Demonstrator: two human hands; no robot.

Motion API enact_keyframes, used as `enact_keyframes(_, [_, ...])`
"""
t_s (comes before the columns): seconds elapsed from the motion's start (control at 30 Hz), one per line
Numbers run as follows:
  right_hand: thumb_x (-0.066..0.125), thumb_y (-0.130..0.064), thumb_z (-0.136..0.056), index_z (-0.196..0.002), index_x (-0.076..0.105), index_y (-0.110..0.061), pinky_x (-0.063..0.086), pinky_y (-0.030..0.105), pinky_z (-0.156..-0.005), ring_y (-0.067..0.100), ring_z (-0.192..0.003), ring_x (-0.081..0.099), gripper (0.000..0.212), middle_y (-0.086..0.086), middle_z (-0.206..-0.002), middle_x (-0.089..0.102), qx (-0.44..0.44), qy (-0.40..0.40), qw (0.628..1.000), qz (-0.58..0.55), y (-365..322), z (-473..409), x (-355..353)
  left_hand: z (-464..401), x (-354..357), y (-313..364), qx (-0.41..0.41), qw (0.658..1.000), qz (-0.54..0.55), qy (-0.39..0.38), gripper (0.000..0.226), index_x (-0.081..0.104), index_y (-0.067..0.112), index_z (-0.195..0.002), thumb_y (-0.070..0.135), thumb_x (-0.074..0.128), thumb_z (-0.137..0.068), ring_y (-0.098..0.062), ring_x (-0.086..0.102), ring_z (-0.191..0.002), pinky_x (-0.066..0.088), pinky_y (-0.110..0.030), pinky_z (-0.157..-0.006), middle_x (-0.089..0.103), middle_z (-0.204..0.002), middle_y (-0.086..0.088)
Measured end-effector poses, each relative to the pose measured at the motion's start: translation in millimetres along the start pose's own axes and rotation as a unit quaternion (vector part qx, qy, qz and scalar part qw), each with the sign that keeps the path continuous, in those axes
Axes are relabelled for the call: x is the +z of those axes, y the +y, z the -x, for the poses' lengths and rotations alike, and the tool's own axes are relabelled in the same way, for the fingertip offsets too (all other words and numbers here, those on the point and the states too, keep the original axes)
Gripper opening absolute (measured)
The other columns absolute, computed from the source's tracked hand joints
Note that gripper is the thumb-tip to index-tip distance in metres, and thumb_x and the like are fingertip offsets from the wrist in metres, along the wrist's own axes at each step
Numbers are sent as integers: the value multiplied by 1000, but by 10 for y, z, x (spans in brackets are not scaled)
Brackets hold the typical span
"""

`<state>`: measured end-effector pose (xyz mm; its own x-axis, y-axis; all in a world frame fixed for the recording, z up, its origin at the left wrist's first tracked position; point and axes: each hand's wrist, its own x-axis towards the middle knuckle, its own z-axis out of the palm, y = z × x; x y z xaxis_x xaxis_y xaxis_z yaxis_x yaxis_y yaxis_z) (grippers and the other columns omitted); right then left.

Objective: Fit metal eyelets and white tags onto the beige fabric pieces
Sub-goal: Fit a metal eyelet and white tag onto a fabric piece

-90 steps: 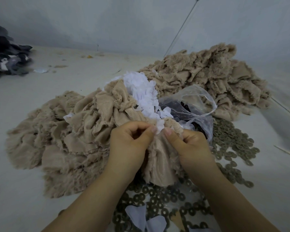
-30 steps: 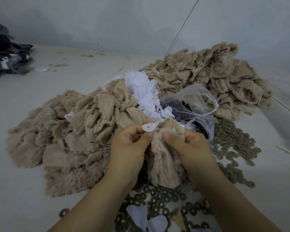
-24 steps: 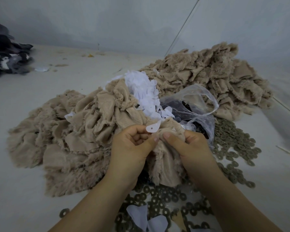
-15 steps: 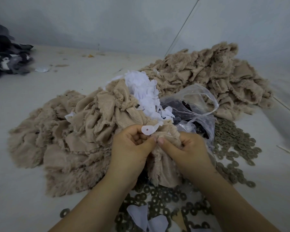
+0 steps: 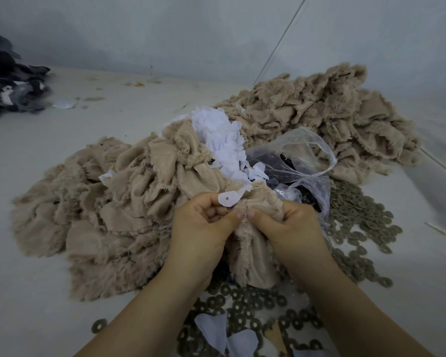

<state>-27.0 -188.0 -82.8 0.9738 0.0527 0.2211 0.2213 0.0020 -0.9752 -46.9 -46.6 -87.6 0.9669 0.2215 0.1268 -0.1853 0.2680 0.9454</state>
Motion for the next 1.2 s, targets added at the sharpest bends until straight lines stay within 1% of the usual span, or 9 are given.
enact_keyframes(0.1, [73, -4, -86, -71, 80, -24, 61, 30, -59, 28, -73, 74, 26, 11, -76, 76, 14, -10, 999, -30, 5, -7, 4, 1, 6, -1, -4, 1000, 13, 8, 19, 72, 3, -97, -7, 71, -82, -25, 73, -81, 61, -31, -74, 75, -86, -15])
enact_keyframes(0.23, [73, -5, -86, -77, 80, -17, 63, 42, -66, 41, -80, 71, 17, 17, -79, 75, 24, 0, 999, -38, 39, -9, -6, 11, 9, -9, 5, 1000, 4, 12, 19, 73, 4, -97, -7, 72, -81, -26, 71, -80, 61, -33, -76, 74, -86, -18])
enact_keyframes(0.37, [73, -6, -86, -81, 77, -6, 58, 58, -72, 51, -84, 67, 7, 26, -82, 73, 47, 14, 998, -37, 39, -8, -15, 17, 19, -2, 9, 1000, 1, 11, 20, 72, 5, -98, -6, 73, -81, -24, 72, -79, 60, -28, -72, 74, -85, -15])
enact_keyframes(0.53, [73, -8, -86, -77, 76, -4, 58, 57, -66, 51, -77, 66, 10, 25, -77, 72, 17, 13, 1000, 11, -17, 9, -18, 21, 2, 6, 3, 1000, 9, -3, 22, 71, 5, -100, -5, 73, -80, -25, 73, -82, 59, -26, -71, 75, -88, -14])
enact_keyframes(0.63, [74, -8, -86, -80, 71, 11, 53, 60, -58, 56, -73, 61, 21, 35, -74, 66, -9, 11, 999, 41, -30, 14, -8, 17, 8, 6, 4, 1000, 11, -2, 23, 71, 3, -99, -4, 75, -78, -22, 73, -82, 58, -23, -72, 75, -88, -13])
enact_keyframes(0.73, [75, -9, -85, -80, 64, 20, 52, 50, -51, 46, -57, 59, 31, 35, -68, 62, -47, 7, 995, 87, -30, 7, -13, 10, 15, 3, 4, 1000, 14, 8, 22, 71, 1, -98, -8, 74, -78, -22, 74, -83, 58, -24, -73, 76, -88, -12])
enact_keyframes(0.9, [76, -5, -82, -63, 59, 16, 49, 41, -48, 39, -55, 56, 33, 26, -58, 59, -106, 11, 981, 163, -30, -1, -3, 24, 17, 7, 18, 999, -32, 10, 21, 73, 9, -93, -6, 74, -80, -32, 71, -82, 62, -37, -73, 74, -86, -16])
enact_keyframes(1.07, [80, -10, -79, -56, 58, 11, 36, 33, -40, 18, -44, 42, 38, 21, -49, 53, -83, 28, 982, 166, -34, 19, 15, 24, 55, 6, 42, 996, -72, 16, 20, 73, 10, -88, -8, 74, -79, -30, 64, -75, 59, -44, -73, 69, -87, -24])
enact_keyframes(1.2, [78, -8, -80, -69, 68, 12, 46, 44, -44, 23, -51, 52, 25, 27, -60, 63, -41, 28, 990, 129, -50, 14, 27, 27, 61, -9, 34, 997, -66, 8, 20, 73, 8, -94, -7, 73, -80, -42, 67, -86, 59, -45, -76, 72, -88, -19])
